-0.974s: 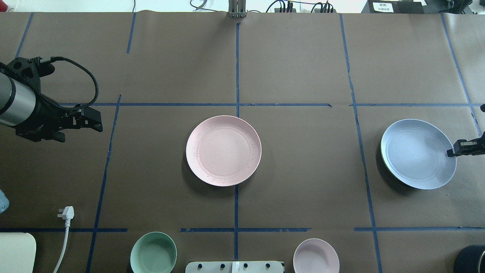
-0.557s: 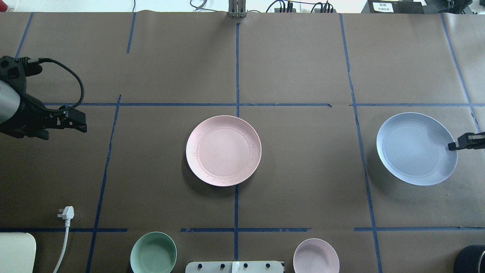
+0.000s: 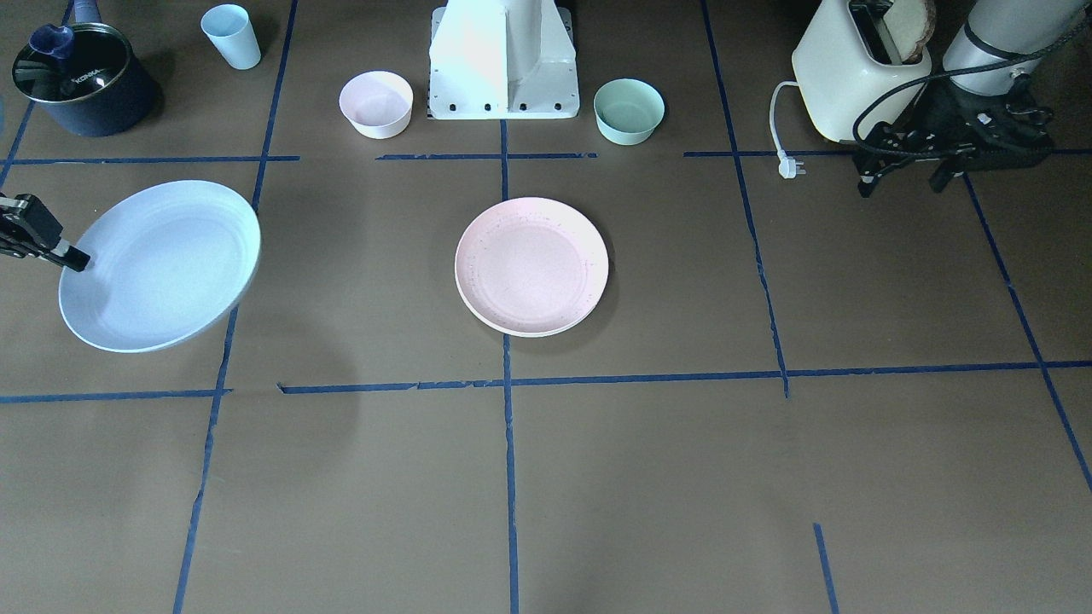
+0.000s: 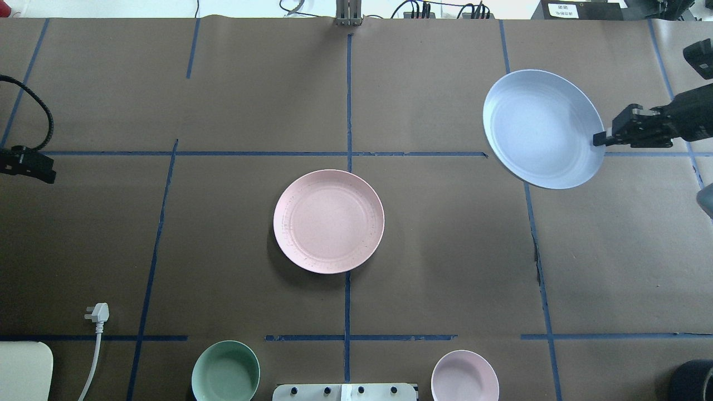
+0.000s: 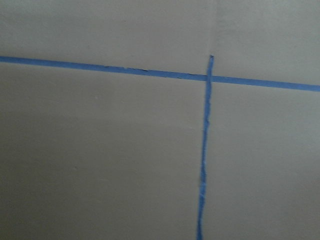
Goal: Stack three plates with pink and blue
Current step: 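Lift the light blue plate with the right gripper and carry it over the pink plate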
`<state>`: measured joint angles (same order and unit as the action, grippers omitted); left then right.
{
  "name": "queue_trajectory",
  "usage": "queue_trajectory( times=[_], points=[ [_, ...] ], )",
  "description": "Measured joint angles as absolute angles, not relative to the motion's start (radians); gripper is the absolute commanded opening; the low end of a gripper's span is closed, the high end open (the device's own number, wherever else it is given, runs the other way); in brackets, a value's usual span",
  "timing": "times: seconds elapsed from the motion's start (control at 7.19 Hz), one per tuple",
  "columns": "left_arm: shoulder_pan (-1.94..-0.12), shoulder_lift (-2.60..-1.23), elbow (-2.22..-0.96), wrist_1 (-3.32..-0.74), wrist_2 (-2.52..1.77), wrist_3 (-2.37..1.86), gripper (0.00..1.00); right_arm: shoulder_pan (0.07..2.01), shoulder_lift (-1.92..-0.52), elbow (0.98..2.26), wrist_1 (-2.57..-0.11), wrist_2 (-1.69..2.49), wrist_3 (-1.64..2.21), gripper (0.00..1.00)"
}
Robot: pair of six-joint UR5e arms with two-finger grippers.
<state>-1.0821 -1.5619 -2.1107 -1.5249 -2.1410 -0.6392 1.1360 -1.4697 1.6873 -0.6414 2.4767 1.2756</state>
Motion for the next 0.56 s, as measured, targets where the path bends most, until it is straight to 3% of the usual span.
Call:
queue_trajectory(
  times=[0.56],
  points=[
    [-1.267, -1.571, -1.927, -1.517, -2.255, -0.333, 1.00, 0.822, -1.237, 1.756, -0.930, 2.151, 1.308, 0.00]
  ],
)
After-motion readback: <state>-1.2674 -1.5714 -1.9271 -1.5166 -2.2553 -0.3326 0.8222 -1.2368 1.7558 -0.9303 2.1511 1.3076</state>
